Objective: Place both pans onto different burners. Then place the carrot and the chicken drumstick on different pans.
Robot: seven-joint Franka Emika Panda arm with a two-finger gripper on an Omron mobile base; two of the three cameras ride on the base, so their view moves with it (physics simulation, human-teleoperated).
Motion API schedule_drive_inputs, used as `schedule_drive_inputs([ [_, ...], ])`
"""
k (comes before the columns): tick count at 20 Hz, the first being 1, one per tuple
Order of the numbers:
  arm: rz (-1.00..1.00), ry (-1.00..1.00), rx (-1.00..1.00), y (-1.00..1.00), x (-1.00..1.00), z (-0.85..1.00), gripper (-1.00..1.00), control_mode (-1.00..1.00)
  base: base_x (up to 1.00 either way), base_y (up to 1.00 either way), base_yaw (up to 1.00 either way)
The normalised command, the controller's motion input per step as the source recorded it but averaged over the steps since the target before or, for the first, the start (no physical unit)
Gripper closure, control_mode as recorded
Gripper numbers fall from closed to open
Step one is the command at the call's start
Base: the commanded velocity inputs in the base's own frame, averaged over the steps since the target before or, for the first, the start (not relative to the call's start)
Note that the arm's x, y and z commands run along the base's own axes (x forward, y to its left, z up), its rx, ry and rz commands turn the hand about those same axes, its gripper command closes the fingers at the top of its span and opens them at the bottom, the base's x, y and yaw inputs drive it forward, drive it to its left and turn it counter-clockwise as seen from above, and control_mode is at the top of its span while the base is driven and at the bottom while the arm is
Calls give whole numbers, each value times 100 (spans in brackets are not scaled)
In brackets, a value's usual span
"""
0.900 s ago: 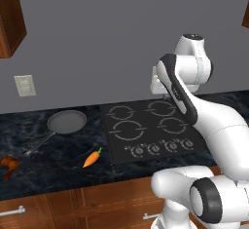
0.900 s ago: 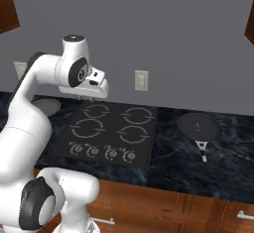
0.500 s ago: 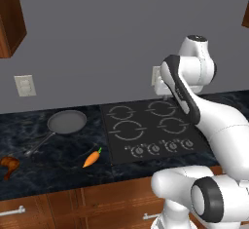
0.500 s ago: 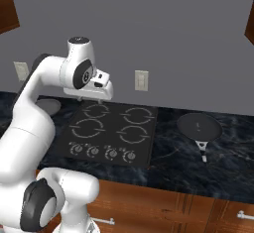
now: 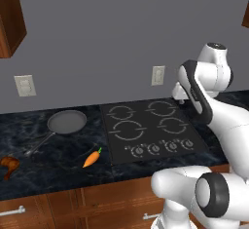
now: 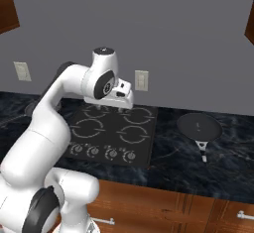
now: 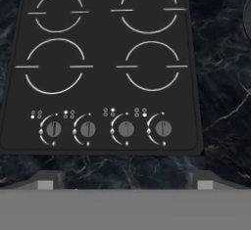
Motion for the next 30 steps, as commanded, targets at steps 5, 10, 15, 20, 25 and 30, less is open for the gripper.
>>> schedule_drive_inputs([
  [5,0,0,0,-66,0,-28,-100,-100,0,0,0],
  [10,0,0,0,-62,0,-24,-100,-100,0,0,0],
  [15,0,0,0,-56,0,-28,-100,-100,0,0,0],
  [20,0,1,0,-49,0,-23,-100,-100,0,0,0],
  [25,0,2,0,-44,0,-20,-100,-100,0,0,0],
  [30,0,1,0,-43,1,-18,-100,-100,0,0,0],
])
